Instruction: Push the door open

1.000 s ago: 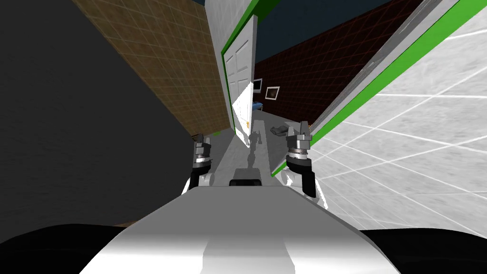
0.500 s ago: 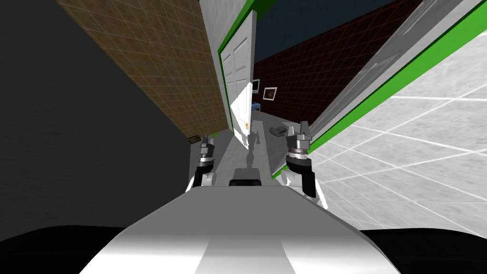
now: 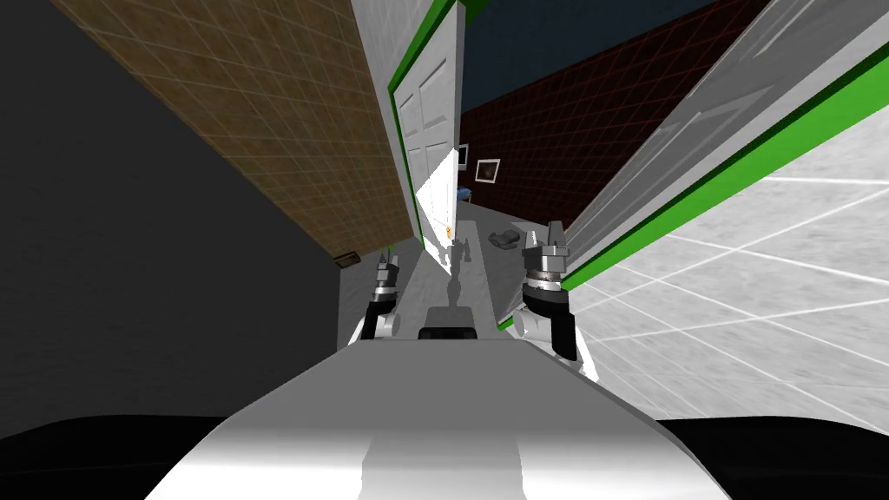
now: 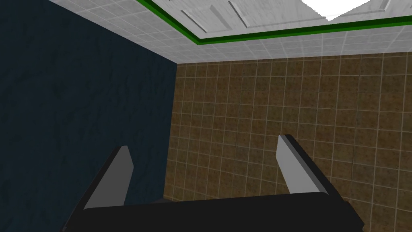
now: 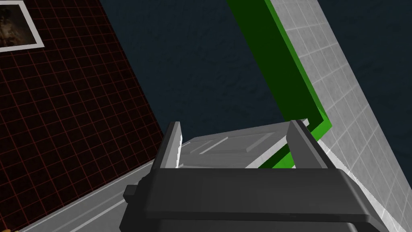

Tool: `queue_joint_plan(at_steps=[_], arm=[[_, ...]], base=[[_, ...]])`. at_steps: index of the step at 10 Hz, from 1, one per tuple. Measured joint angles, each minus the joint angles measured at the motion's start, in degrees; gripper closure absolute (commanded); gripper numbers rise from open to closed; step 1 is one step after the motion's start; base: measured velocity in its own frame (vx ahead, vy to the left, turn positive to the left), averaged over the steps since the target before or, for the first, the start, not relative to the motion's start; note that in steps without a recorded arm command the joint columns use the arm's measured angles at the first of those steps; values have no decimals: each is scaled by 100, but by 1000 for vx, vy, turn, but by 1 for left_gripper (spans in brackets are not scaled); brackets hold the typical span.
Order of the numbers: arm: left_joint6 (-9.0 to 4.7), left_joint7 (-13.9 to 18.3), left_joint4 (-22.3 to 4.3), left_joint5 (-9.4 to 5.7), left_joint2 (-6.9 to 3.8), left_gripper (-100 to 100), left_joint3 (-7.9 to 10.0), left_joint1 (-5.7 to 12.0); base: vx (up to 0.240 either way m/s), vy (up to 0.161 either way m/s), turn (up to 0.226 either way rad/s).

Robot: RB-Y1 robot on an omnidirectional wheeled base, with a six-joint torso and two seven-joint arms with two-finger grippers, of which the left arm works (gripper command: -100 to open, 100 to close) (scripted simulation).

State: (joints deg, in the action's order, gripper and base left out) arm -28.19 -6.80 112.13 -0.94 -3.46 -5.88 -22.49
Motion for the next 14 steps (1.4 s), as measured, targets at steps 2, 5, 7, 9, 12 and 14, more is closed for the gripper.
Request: queue_joint_plan(at_steps=[2,5,7,9,12,14], arm=[[-64,8,-213,-35,-39,-100,-70,72],[-152,-4,-651,-99,-75,-100,-223,270],[-221,9,-847,-139,-119,-100,-308,309],[-268,26,-1086,-185,-157,-100,-369,423],[-363,12,-1506,-243,-160,-100,-525,597],[-399,21,-1806,-299,-189,-100,-607,750]], base=[[97,58,-108],[115,51,-83],[92,49,-87],[94,56,-88],[108,70,-113],[96,67,-83]])
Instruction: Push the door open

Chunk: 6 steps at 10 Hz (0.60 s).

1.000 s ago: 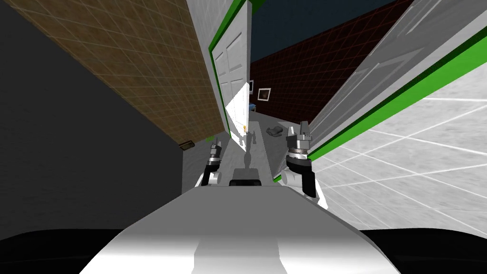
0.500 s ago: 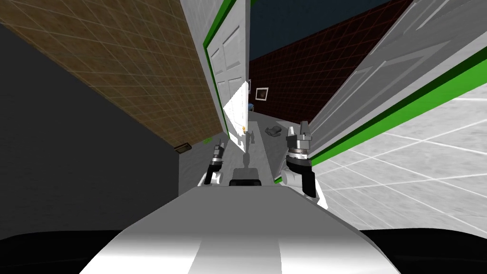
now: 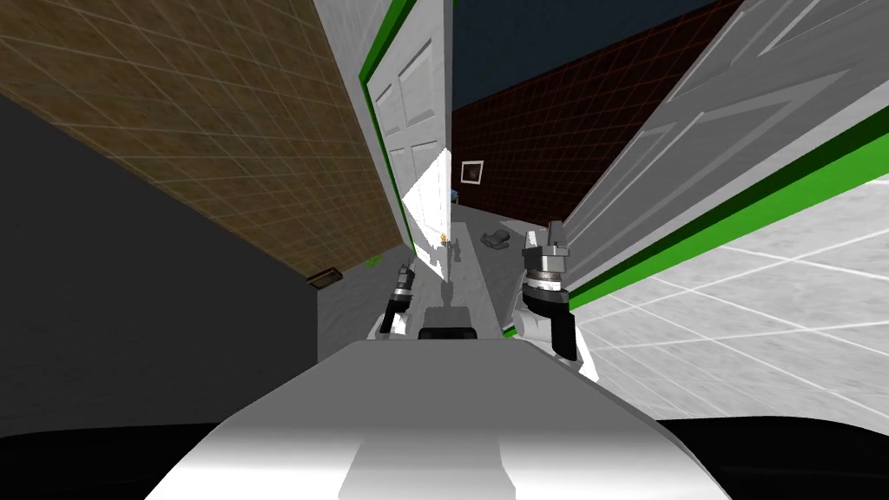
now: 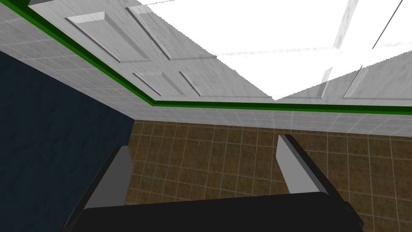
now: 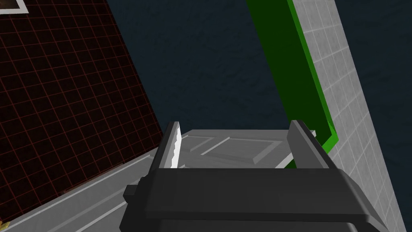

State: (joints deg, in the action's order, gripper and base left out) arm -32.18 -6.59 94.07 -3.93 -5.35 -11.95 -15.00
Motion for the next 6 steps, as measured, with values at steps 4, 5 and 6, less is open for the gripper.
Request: queue_joint_plan(at_steps=[4,5,6], arm=[[-121,15,-478,-85,-30,-100,-165,188],[-149,14,-601,-104,-28,-100,-209,235],[-191,17,-748,-125,-32,-100,-248,295]], base=[[86,59,-88],[82,74,-92],[90,68,-104]])
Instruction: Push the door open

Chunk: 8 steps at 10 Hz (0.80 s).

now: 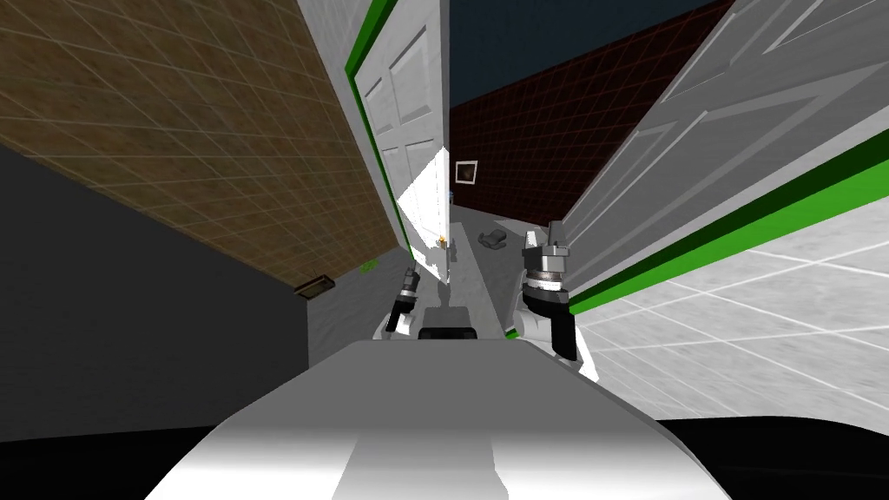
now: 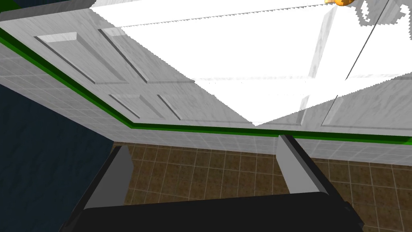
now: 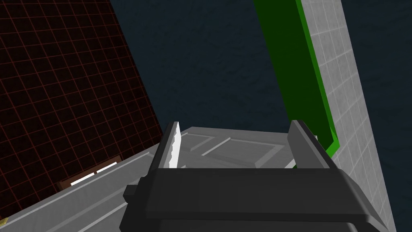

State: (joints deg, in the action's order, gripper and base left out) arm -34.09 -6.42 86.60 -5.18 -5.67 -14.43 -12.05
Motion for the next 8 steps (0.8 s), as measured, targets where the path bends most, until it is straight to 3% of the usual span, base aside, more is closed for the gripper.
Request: queue_joint_plan(at_steps=[8], arm=[[-238,13,-977,-163,-2,-100,-336,381]], base=[[80,67,-85]])
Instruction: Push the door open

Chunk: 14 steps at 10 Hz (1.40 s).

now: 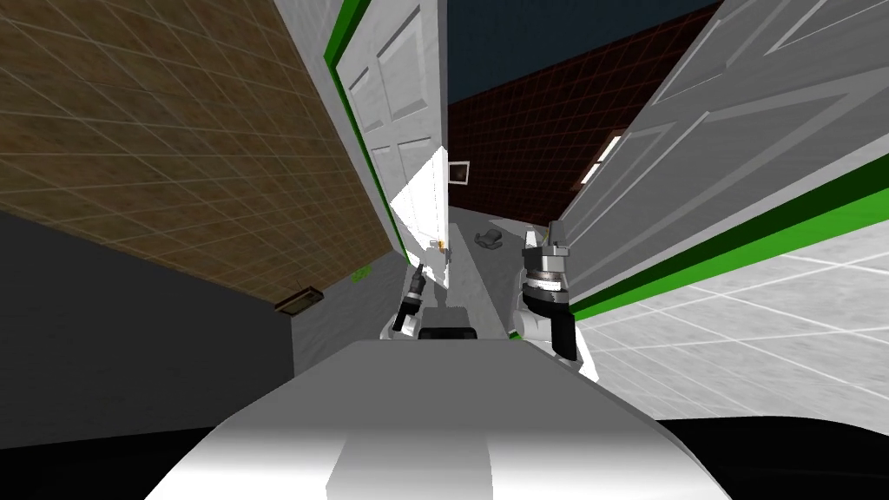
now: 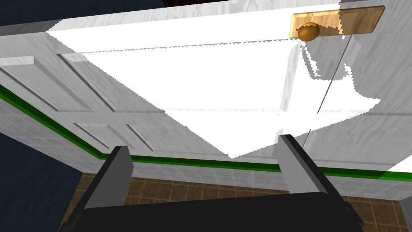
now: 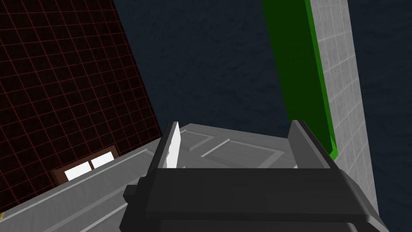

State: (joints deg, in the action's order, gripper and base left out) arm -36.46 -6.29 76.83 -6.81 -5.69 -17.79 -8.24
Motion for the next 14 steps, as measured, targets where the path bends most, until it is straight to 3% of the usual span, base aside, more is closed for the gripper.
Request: queue_joint_plan(at_steps=[8,14], arm=[[-154,15,-864,-161,44,-100,-312,374],[-346,34,-1606,-275,106,-100,-530,684]], base=[[80,71,-84],[72,79,-87]])
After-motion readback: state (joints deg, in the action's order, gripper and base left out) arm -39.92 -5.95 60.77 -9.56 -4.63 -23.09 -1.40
